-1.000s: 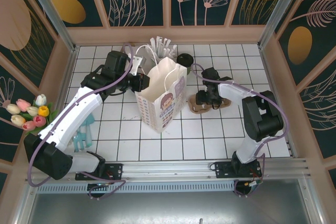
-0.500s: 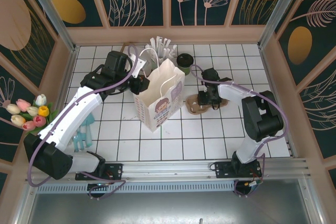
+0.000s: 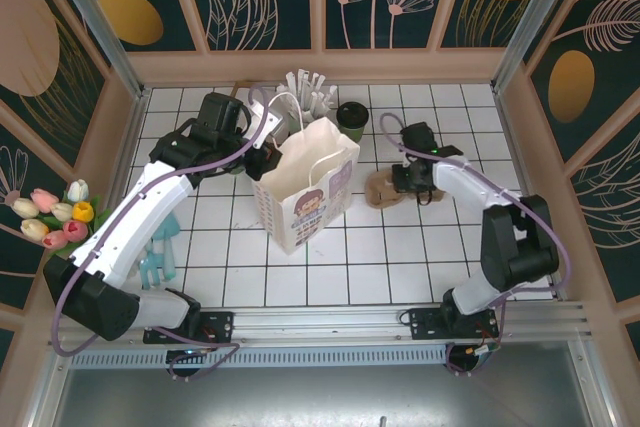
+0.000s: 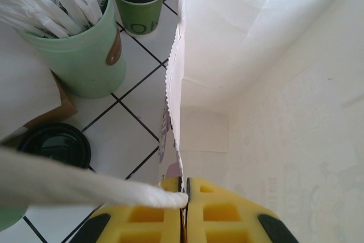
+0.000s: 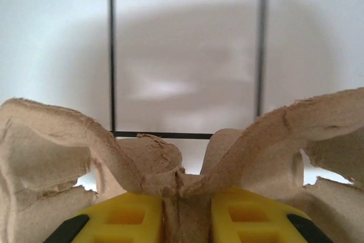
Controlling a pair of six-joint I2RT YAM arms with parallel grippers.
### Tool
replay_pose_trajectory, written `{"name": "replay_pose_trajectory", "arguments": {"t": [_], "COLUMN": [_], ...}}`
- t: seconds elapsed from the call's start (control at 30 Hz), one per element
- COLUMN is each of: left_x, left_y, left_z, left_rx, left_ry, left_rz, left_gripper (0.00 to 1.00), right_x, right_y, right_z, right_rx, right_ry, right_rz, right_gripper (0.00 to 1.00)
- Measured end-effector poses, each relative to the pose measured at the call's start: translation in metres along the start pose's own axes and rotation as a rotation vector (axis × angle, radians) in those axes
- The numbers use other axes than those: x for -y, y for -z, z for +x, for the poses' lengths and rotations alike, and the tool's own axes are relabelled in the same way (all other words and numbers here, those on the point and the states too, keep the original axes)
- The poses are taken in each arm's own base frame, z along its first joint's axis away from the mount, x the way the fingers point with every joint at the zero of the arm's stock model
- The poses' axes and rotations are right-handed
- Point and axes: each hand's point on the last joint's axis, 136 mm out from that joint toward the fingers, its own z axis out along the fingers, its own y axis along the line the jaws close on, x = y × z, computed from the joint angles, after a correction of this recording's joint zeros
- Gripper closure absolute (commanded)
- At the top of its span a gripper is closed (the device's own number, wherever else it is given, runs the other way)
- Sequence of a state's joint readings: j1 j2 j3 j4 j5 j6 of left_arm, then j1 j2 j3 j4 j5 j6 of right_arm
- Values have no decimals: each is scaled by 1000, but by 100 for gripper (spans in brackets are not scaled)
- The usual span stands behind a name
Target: Pack the takeout coffee
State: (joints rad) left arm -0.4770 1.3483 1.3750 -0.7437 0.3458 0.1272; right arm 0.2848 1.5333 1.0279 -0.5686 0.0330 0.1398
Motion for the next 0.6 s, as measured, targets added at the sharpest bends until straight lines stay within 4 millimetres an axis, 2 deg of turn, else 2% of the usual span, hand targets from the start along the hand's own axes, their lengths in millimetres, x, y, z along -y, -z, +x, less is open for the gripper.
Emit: {"name": "replay_pose_trajectory", "arguments": {"t": [0.1,0.23,0.4,0.53,0.6], "left_x": [3,9,25,29,29], "left_y": [1,1,2,-2,-6], "left_z": [3,3,0,-3,-5], "left_rx": [-12,-11,2,-3,-11], "left_ry": [-11,-23,-60,-82,-87], "left_rz": [14,48,143,184,199], "left_gripper": [96,98,98,97,94], "right_x": [13,13,-10,-30,-42], "right_y": [23,59,107,146,172], "right_z": [-12,-40,-80,-107,-121], "right_rx": [45,133,230,303,352], "right_ry": [-57,-96,-110,-110,-104], "right_rz": [-6,-46,-171,-289,-357], "right_gripper": [80,80,80,80,81]}}
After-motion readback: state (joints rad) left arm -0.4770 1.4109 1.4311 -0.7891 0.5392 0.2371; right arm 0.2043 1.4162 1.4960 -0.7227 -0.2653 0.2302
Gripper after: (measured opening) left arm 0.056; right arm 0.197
